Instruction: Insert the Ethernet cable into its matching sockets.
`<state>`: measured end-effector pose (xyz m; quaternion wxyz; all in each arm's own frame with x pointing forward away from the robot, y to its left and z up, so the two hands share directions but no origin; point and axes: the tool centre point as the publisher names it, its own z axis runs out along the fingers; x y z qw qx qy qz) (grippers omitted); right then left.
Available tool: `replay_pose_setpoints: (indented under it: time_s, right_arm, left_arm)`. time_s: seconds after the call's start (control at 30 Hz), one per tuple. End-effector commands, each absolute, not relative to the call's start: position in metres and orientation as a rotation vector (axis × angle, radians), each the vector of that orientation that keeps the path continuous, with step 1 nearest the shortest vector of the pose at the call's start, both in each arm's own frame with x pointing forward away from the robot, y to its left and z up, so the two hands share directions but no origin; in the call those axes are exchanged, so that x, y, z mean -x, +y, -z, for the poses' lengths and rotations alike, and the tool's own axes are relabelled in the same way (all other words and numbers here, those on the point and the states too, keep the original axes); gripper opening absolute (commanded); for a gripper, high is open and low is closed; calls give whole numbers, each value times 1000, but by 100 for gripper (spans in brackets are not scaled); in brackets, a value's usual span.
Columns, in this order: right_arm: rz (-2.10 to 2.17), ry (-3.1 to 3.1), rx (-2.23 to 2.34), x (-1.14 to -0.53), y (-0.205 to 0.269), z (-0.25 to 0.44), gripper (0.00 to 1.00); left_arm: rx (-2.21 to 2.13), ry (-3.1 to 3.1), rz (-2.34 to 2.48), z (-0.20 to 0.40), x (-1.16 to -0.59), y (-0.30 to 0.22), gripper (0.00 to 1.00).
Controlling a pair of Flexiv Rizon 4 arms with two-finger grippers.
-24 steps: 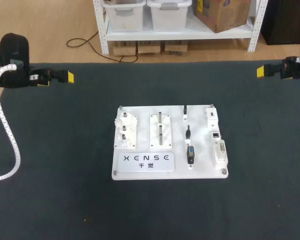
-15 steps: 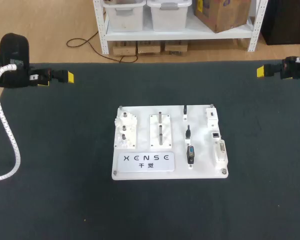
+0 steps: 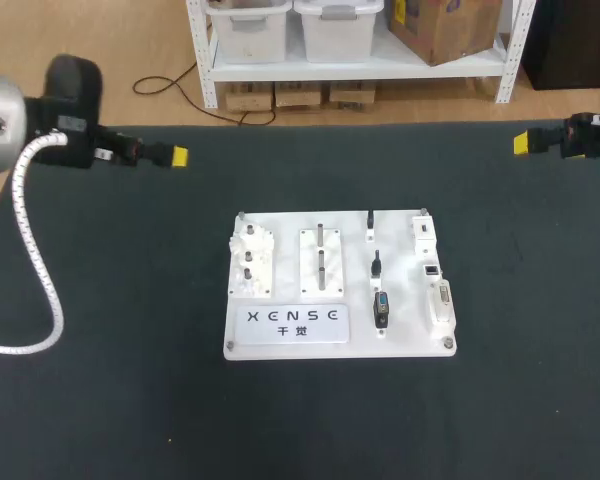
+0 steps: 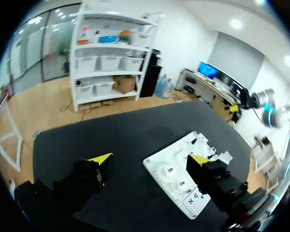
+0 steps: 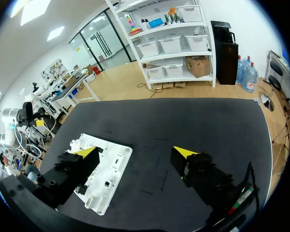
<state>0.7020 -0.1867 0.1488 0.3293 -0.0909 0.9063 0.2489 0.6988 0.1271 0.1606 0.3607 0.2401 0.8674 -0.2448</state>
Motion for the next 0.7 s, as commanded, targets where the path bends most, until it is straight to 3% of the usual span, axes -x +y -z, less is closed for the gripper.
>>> replay_pose_setpoints:
  time_s: [0.03, 0.7]
  right_arm:
    - [-648, 2372, 237, -701, -186, -149, 100]
    - [-648, 2372, 237, -701, -186, -149, 100]
  left_arm:
    - [-1041, 1833, 876, -148, -701, 103, 100]
    - [-1504, 1404, 854, -130, -630, 8, 100]
